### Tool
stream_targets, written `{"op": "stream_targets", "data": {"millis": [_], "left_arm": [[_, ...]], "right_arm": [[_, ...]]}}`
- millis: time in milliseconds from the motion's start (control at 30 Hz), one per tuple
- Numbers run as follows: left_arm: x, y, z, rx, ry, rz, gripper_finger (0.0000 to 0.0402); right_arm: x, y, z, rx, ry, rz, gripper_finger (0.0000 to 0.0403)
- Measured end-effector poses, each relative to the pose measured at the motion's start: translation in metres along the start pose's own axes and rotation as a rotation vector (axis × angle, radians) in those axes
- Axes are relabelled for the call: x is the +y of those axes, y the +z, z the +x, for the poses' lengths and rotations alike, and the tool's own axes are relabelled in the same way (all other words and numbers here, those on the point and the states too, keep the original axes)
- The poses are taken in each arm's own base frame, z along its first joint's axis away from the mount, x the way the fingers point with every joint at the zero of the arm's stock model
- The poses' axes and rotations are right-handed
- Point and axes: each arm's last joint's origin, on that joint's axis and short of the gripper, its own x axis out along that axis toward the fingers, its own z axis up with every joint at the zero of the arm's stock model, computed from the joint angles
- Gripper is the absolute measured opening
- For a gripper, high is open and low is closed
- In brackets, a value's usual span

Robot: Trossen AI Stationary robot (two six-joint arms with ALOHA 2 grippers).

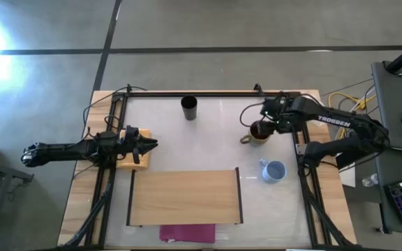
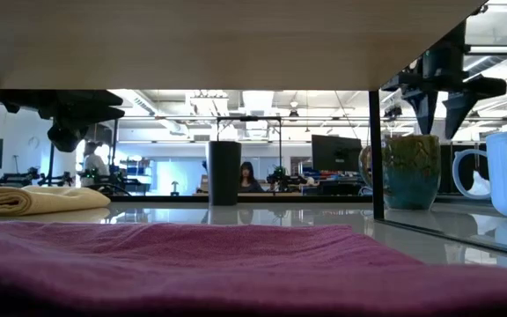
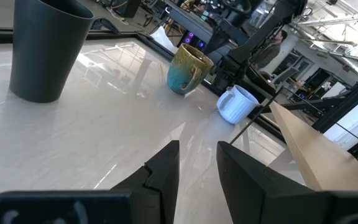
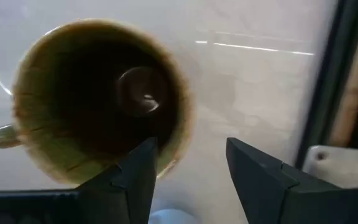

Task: Stack small to large cups/mugs on shelf
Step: Put the brown mug on the shelf

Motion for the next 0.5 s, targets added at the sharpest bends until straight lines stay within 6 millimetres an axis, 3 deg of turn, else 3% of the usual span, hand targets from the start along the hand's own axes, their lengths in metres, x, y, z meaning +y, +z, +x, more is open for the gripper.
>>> {"op": "stream_targets", "data": {"millis": [200,500], "left_arm": [[0.000,0.000,0.000,0.000,0.000,0.000,0.0093],[0.000,0.000,0.000,0.000,0.000,0.000,0.0093]], "right_arm": [[0.010,-0.011,0.003,-0.022,0.031,0.042,0.0185],[0.007,-0.018,0.020,-0.030,-0.001,0.044,0.0182]]}}
